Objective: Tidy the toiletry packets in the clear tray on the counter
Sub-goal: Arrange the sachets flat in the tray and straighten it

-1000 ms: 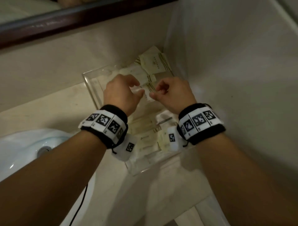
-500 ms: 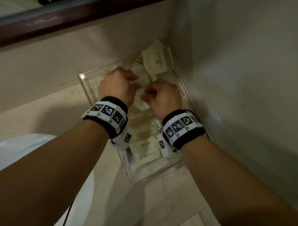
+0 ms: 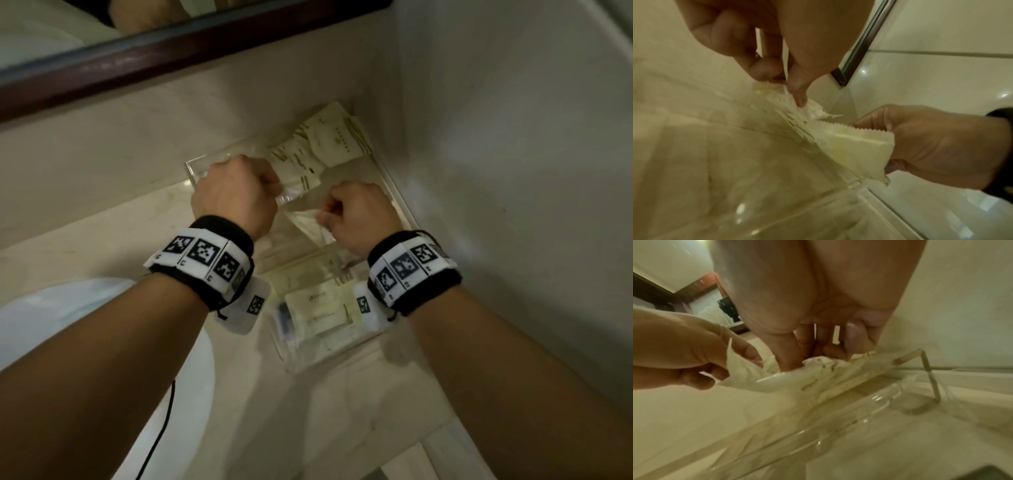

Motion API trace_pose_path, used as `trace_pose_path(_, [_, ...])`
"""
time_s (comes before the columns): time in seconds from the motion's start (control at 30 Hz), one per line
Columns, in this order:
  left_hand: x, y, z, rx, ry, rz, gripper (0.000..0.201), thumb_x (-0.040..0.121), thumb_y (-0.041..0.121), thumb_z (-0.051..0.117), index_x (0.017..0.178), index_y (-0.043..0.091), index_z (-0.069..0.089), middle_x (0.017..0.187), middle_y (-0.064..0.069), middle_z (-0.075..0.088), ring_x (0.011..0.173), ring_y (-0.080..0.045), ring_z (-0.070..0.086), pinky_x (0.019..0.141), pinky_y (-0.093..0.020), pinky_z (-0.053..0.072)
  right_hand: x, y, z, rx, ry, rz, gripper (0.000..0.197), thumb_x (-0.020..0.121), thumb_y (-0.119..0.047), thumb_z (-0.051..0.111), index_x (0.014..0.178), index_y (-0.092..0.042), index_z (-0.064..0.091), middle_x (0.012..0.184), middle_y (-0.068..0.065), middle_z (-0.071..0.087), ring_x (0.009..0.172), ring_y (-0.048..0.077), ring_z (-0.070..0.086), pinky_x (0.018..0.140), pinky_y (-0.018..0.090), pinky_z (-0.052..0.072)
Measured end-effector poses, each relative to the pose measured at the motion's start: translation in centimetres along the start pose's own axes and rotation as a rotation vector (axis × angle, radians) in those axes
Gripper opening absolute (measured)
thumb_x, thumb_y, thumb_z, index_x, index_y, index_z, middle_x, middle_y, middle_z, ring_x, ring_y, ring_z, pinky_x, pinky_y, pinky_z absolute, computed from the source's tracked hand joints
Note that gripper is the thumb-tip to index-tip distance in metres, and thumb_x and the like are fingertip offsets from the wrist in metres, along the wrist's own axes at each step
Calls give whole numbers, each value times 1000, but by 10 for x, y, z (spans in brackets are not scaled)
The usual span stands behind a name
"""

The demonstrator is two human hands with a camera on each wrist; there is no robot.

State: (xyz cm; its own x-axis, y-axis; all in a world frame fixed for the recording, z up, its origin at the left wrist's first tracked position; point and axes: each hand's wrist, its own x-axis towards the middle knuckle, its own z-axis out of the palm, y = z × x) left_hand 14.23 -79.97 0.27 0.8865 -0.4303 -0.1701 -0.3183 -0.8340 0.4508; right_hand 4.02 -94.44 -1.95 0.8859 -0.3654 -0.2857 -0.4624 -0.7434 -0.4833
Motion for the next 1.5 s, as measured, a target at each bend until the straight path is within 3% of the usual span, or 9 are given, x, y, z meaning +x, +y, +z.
trace_pose_path(0.13, [-26, 6, 0, -79, -34, 52, 13, 90, 28, 65, 79, 34, 64, 94, 5, 68, 79, -17, 55, 68, -30, 42, -27, 12, -9, 34, 66, 35, 9, 85, -27, 69, 77, -24, 66, 83, -7, 68, 79, 16, 63, 76, 34, 55])
trace_pose_path(0.33, [-77, 11, 18, -100, -145, 178, 8, 88, 29, 68, 79, 28, 67, 95, 3, 66, 87, -24, 61, 77, -37, 51, -89, 41, -2, 13, 131, 56, 15, 83, -23, 70, 71, -21, 61, 74, -6, 62, 73, 18, 60, 70, 34, 52])
trace_pose_path(0.53, [-123, 4, 51, -10, -287, 215, 11, 84, 24, 62, 76, 27, 68, 91, 3, 67, 85, -24, 63, 75, -37, 54, -128, 54, 33, -28, 55, 98, 11, 82, -16, 69, 73, -18, 65, 76, -9, 54, 75, 20, 61, 66, 30, 47])
trace_pose_path(0.67, [-133, -3, 63, 106, -364, 239, 13, 83, 22, 55, 72, 24, 61, 87, -1, 65, 81, -27, 62, 70, -35, 53, -132, 55, 47, -56, 34, 136, 12, 86, -26, 69, 80, -16, 65, 85, -3, 55, 78, 22, 59, 69, 34, 50])
trace_pose_path(0.83, [-133, -4, 67, 257, -468, 287, 13, 80, 23, 60, 89, 16, 66, 90, -4, 60, 83, -28, 59, 66, -34, 46, -134, 53, 54, -89, 47, 155, 15, 87, -29, 67, 90, -15, 63, 97, 3, 59, 86, 26, 61, 68, 29, 43])
trace_pose_path(1.07, [-135, 2, 79, 440, -521, 320, 46, 86, 64, 48, 82, 21, 61, 82, -1, 58, 72, -24, 55, 63, -33, 45, -132, 47, 63, -216, 38, 189, 32, 89, -36, 63, 105, -9, 57, 112, 11, 56, 97, 32, 60, 70, 30, 35])
trace_pose_path(1.23, [-133, 12, 77, 506, -557, 337, 48, 92, 60, 43, 97, 18, 66, 90, -6, 63, 75, -26, 58, 66, -33, 45, -125, 43, 61, -247, -14, 207, 39, 89, -34, 60, 116, -7, 54, 120, 13, 55, 105, 33, 59, 79, 33, 43])
trace_pose_path(1.4, [-118, 12, 76, 452, -623, 289, 51, 84, 71, 48, 81, 21, 59, 80, -3, 57, 74, -25, 57, 66, -33, 47, -111, 40, 44, -224, -99, 248, 35, 83, -37, 62, 103, -9, 61, 110, 11, 63, 101, 32, 63, 76, 33, 46])
trace_pose_path(1.5, [-97, 15, 62, 322, -536, 252, 64, 79, 81, 46, 69, 20, 61, 74, -1, 62, 69, -21, 61, 63, -34, 51, -93, 31, 22, -167, -15, 235, 32, 83, -44, 62, 90, -13, 65, 97, 7, 69, 93, 27, 65, 76, 33, 51])
